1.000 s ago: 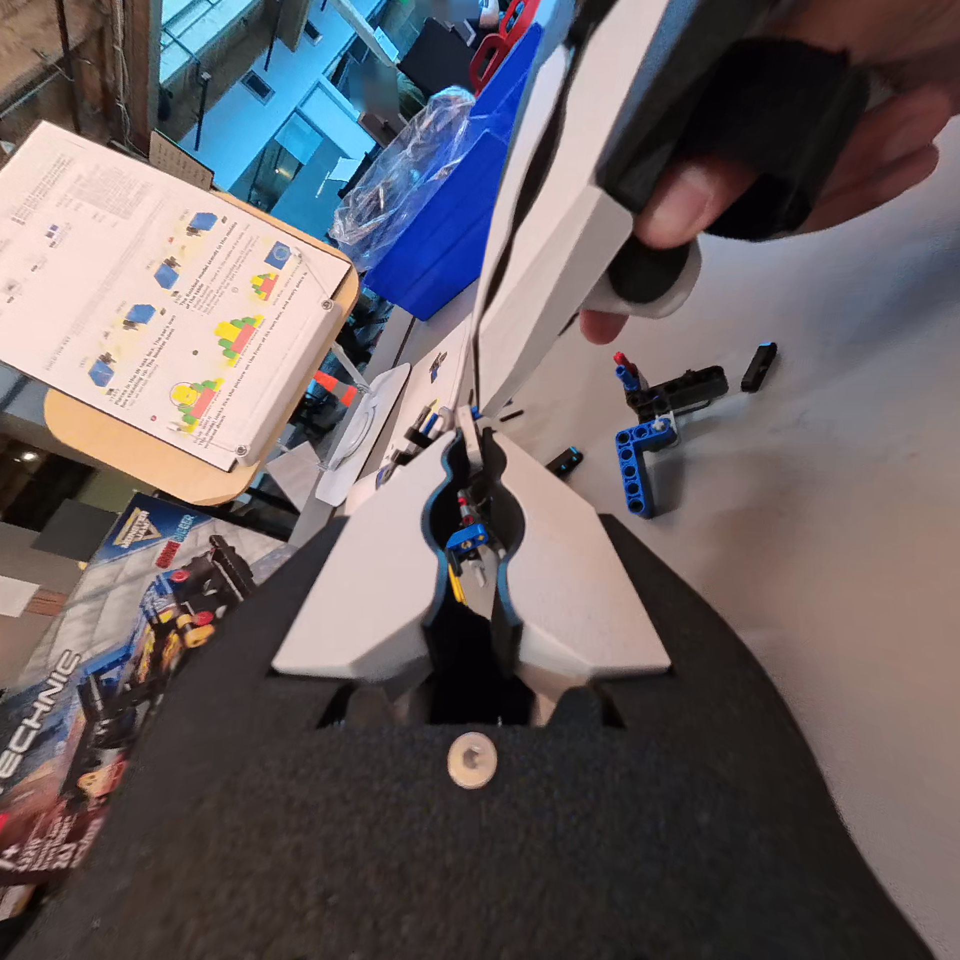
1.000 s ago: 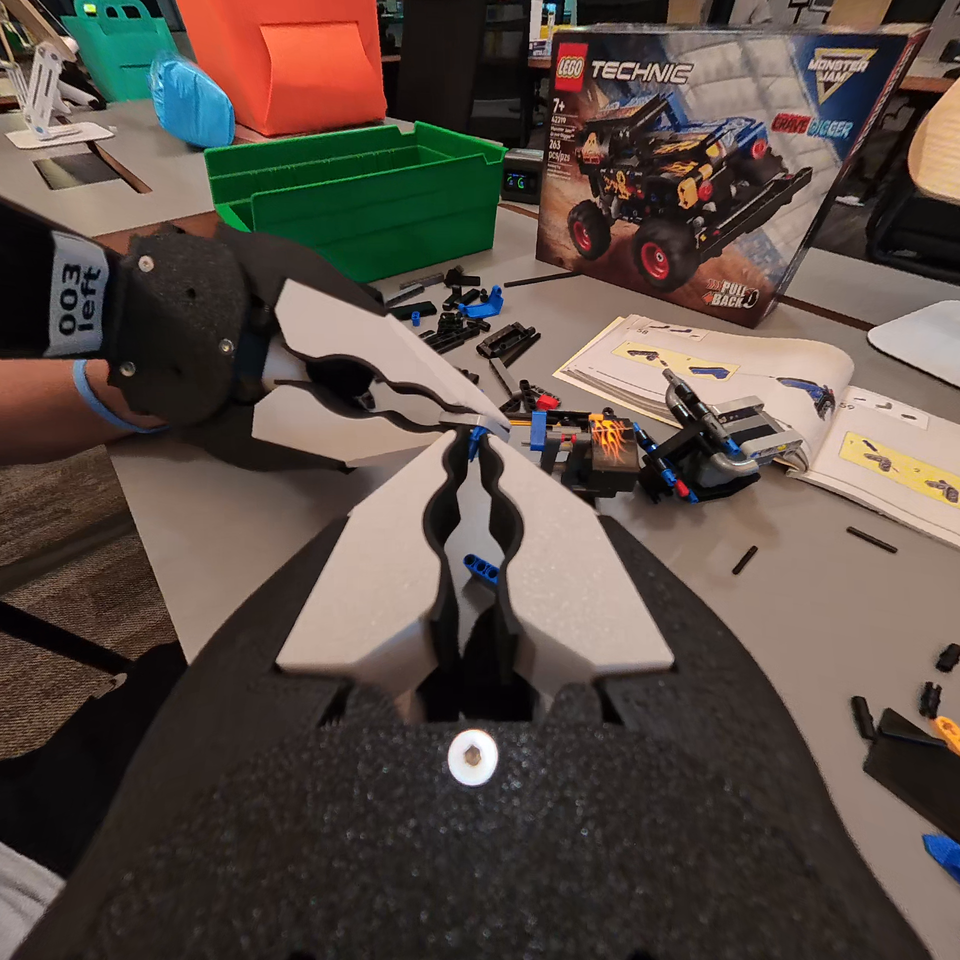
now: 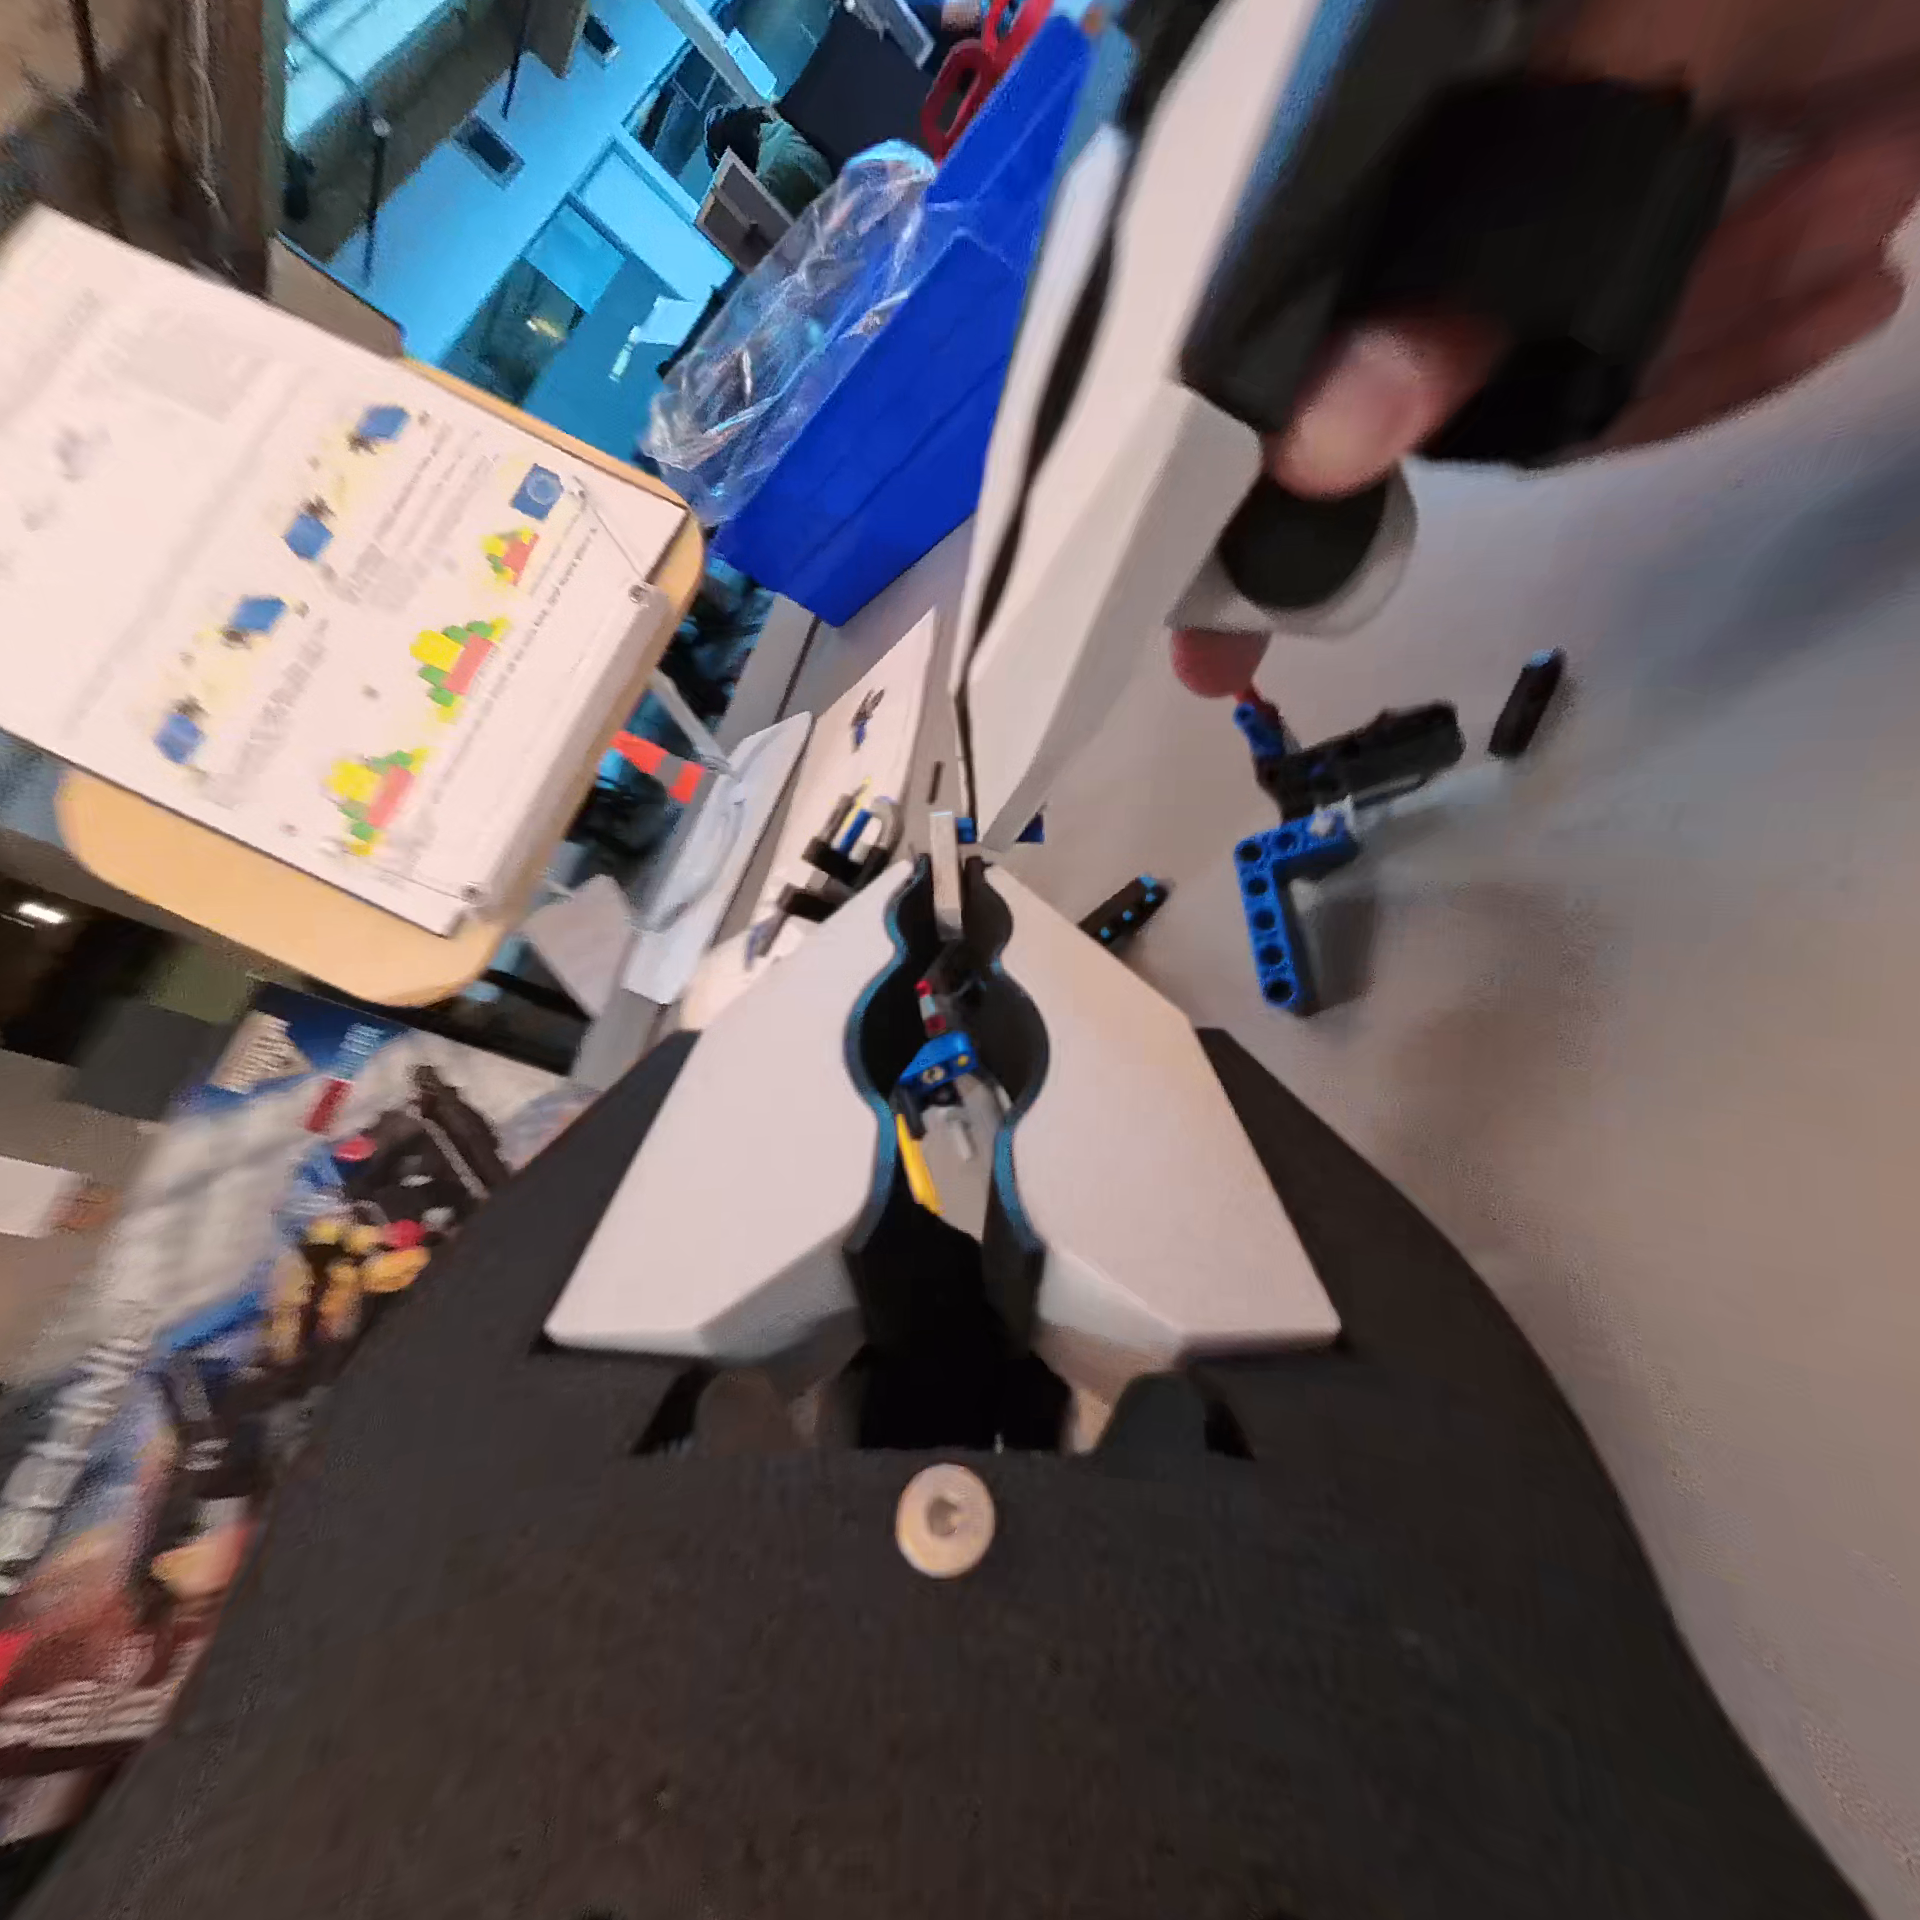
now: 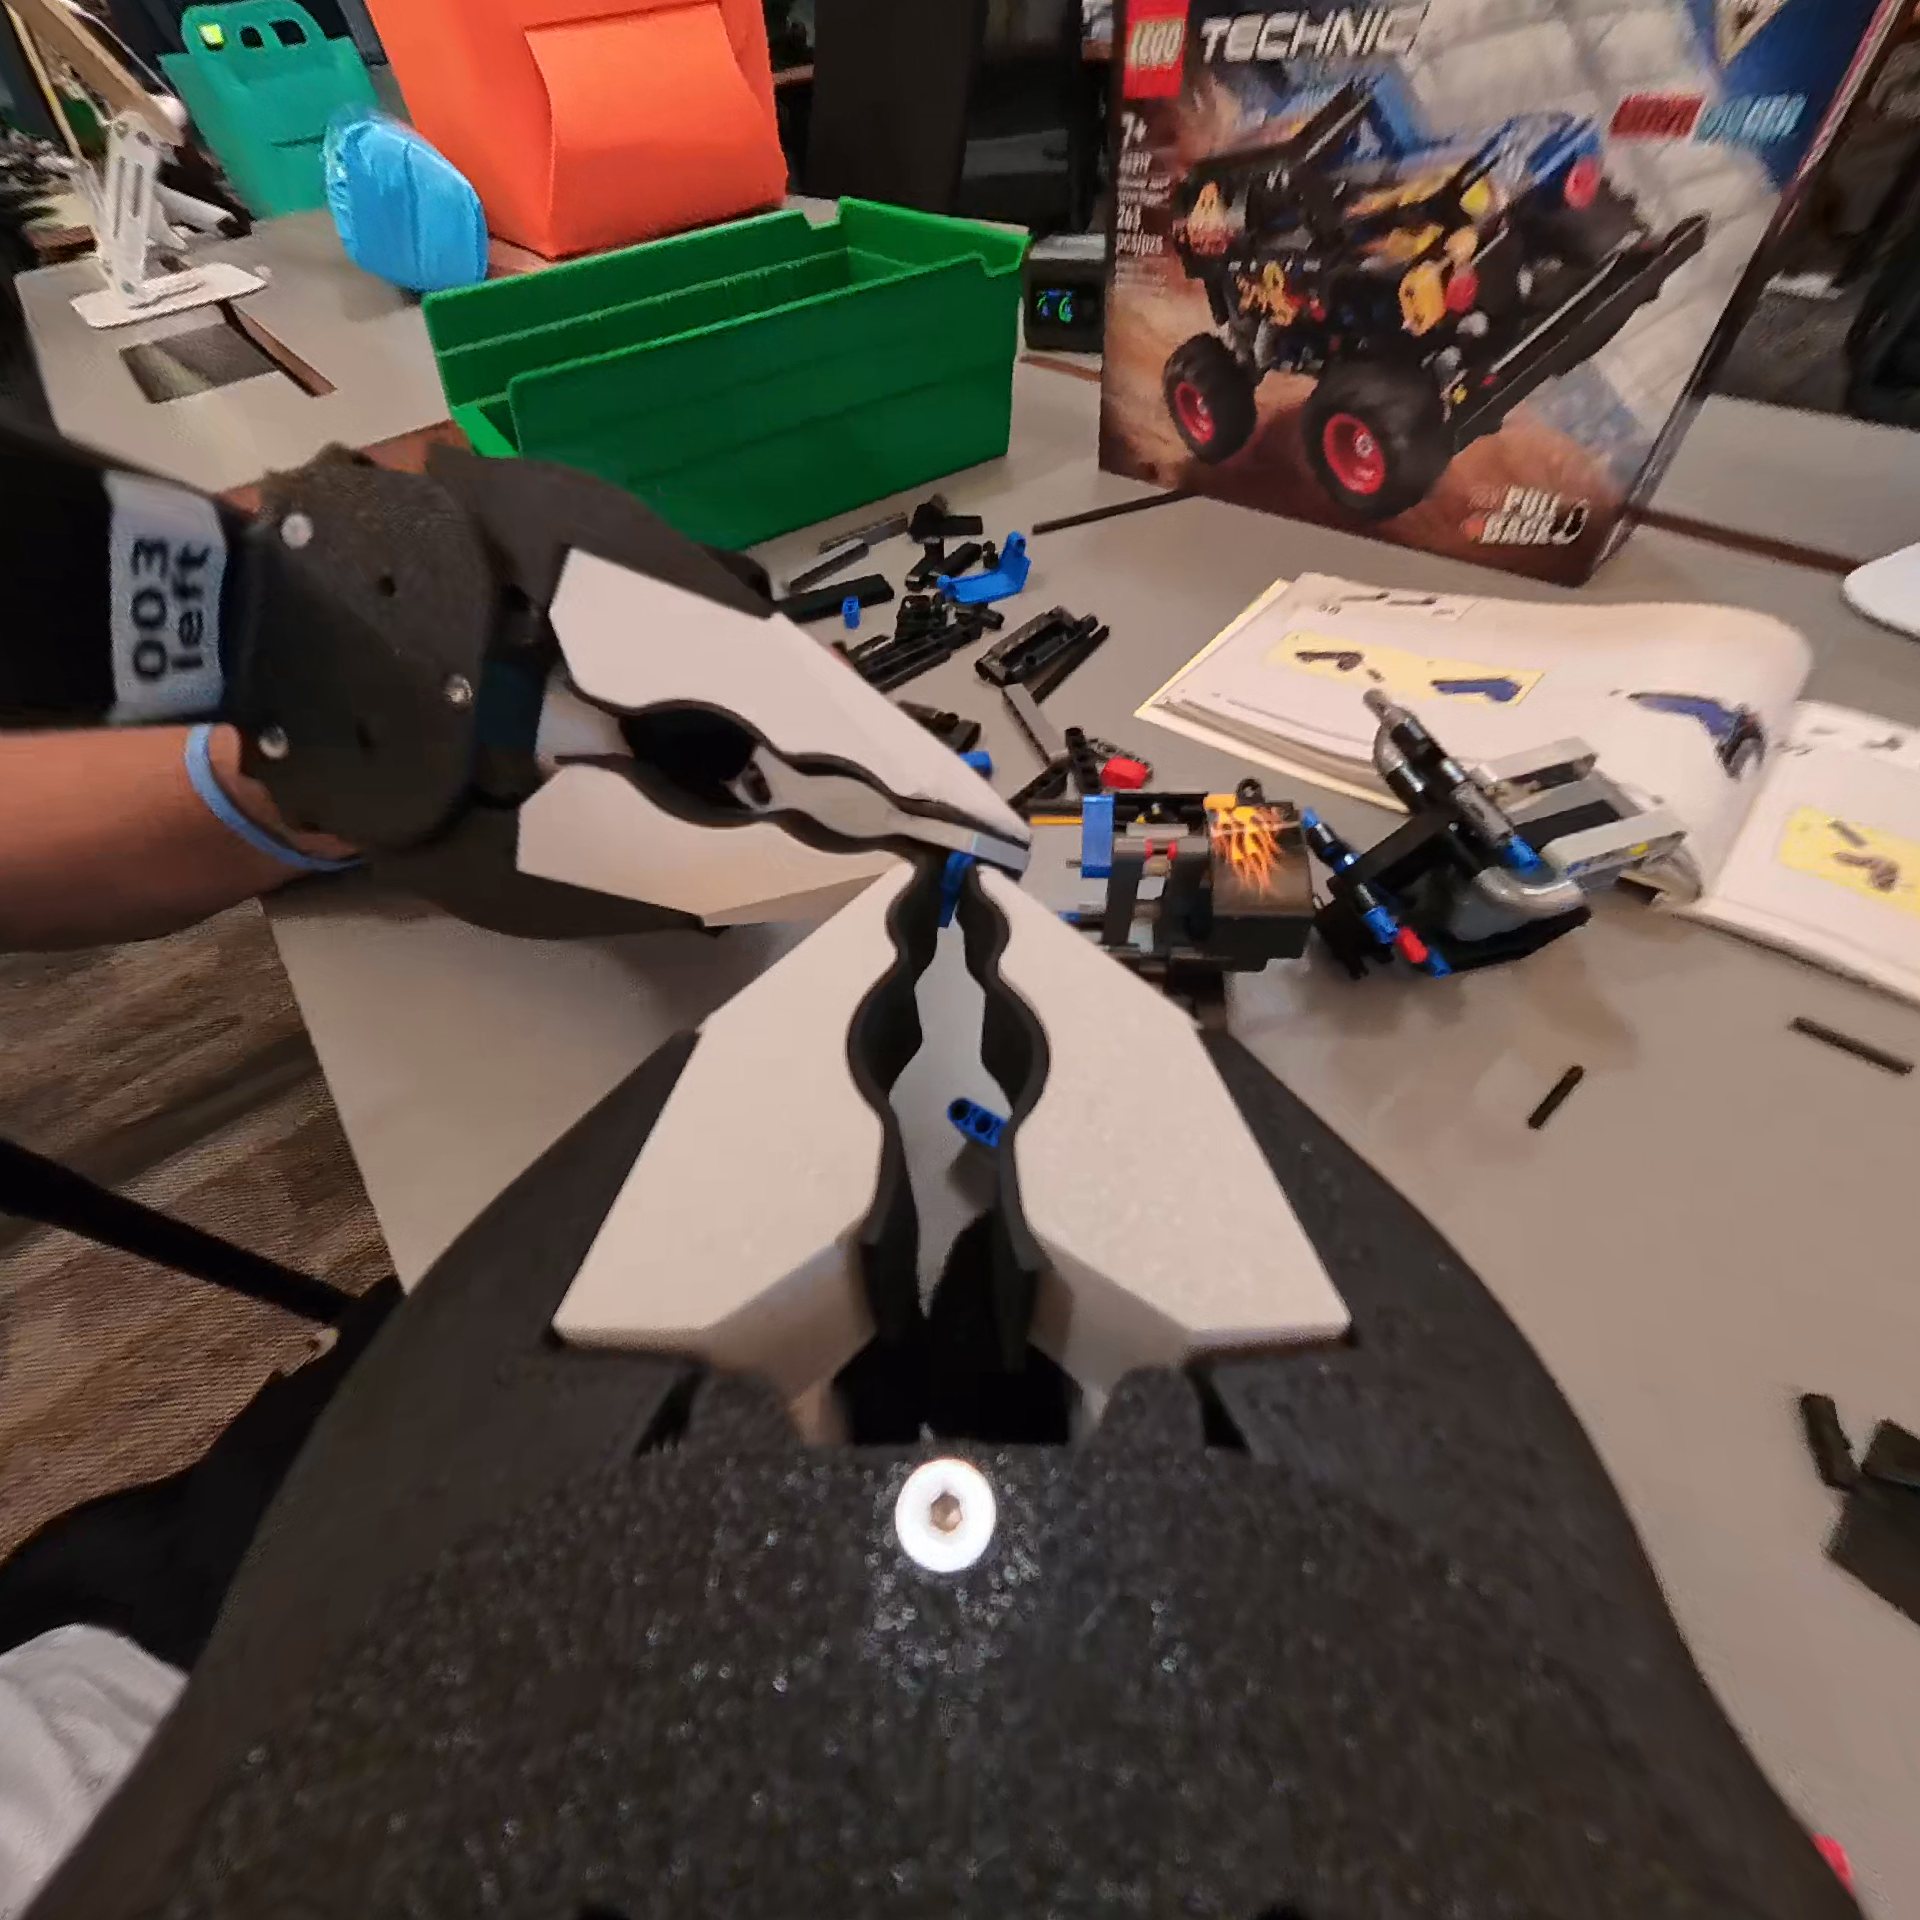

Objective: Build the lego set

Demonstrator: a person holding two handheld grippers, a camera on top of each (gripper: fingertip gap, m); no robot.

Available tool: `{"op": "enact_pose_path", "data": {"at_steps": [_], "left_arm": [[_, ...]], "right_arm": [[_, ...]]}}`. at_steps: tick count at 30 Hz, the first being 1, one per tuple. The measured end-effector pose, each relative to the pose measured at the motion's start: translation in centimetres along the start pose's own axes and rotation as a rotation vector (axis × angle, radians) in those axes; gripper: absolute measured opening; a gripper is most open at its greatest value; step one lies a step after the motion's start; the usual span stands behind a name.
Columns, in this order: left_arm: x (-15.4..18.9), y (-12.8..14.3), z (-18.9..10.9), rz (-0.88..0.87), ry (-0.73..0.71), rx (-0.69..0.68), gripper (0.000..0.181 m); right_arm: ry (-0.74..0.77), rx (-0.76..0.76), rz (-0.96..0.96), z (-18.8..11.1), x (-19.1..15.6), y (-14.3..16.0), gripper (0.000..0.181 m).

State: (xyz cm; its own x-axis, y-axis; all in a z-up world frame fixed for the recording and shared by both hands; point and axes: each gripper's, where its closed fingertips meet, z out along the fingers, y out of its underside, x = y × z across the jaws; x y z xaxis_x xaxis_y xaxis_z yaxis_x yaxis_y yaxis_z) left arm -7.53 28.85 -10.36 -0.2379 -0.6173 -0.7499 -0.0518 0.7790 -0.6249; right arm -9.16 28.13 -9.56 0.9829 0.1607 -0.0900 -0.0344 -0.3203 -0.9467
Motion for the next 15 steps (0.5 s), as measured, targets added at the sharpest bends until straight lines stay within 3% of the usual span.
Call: {"op": "enact_pose_path", "data": {"at_steps": [1,6,10,15], "left_arm": [[-0.1,0.2,0.1,0.065,-0.028,-0.017,0.002],[-1.4,1.1,0.1,0.038,-0.085,-0.049,0.002],[0.8,-1.6,-0.5,-0.087,0.071,0.076,0.002],[4.2,-2.9,-0.6,-0.044,0.202,0.094,0.002]], "right_arm": [[-0.003,-0.009,0.002,0.0,0.1,0.2,0.003],[-0.031,-0.07,-0.101,-1.4,0.0,1.3,0.003],[-0.096,-0.029,-0.222,-3.9,-1.6,3.2,0.003],[-0.151,0.068,0.008,-5.7,-1.4,2.5,0.003]]}}
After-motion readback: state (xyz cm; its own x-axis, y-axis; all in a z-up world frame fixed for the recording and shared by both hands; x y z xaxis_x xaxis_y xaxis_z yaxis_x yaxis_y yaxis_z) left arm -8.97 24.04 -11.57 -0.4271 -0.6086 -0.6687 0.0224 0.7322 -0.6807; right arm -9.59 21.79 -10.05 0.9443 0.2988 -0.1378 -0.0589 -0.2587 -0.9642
